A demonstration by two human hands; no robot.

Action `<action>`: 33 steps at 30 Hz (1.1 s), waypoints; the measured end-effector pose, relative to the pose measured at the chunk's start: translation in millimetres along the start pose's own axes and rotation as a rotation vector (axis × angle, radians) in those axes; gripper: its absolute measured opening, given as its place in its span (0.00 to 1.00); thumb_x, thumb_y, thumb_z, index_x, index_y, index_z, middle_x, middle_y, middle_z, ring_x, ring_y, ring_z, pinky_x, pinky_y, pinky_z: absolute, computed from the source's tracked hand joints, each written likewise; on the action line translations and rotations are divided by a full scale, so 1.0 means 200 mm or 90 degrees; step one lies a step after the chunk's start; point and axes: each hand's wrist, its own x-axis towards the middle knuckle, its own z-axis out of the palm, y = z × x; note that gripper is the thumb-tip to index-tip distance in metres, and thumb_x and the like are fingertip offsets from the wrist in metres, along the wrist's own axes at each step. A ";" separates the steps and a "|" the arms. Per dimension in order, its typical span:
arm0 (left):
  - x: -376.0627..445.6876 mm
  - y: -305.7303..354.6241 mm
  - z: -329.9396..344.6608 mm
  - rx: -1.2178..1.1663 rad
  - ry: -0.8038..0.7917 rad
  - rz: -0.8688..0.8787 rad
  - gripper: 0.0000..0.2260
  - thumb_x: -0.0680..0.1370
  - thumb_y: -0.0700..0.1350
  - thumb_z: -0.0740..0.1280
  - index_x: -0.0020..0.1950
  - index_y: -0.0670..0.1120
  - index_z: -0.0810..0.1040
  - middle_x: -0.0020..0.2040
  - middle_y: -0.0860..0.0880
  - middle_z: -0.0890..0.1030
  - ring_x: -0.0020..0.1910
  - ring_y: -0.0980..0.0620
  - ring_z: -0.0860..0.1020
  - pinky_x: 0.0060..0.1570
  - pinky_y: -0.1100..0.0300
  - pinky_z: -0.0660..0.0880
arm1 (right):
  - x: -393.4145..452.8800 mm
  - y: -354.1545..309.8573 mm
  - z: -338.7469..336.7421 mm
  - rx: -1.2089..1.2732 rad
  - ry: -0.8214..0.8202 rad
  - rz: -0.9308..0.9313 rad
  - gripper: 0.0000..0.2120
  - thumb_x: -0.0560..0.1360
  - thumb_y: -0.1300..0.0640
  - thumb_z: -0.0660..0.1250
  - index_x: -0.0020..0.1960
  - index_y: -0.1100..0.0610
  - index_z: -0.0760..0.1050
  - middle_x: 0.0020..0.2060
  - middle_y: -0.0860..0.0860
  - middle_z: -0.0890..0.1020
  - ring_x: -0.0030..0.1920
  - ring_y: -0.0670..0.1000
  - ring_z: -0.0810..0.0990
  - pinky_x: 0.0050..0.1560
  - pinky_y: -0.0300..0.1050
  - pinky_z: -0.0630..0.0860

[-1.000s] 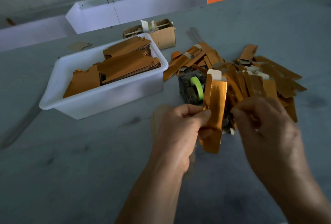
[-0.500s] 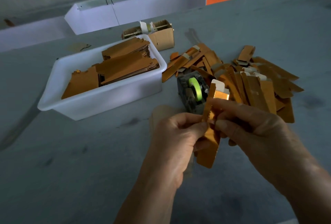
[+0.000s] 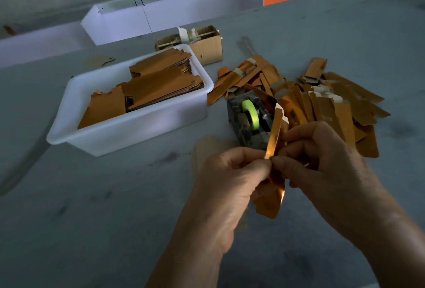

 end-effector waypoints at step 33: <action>-0.05 -0.06 0.00 -0.024 0.110 0.031 0.04 0.76 0.38 0.68 0.49 0.46 0.79 0.36 0.47 0.85 0.34 0.50 0.83 0.30 0.63 0.77 | -0.03 0.01 0.06 0.089 -0.017 0.087 0.03 0.68 0.49 0.67 0.38 0.47 0.75 0.36 0.41 0.80 0.37 0.40 0.78 0.35 0.35 0.70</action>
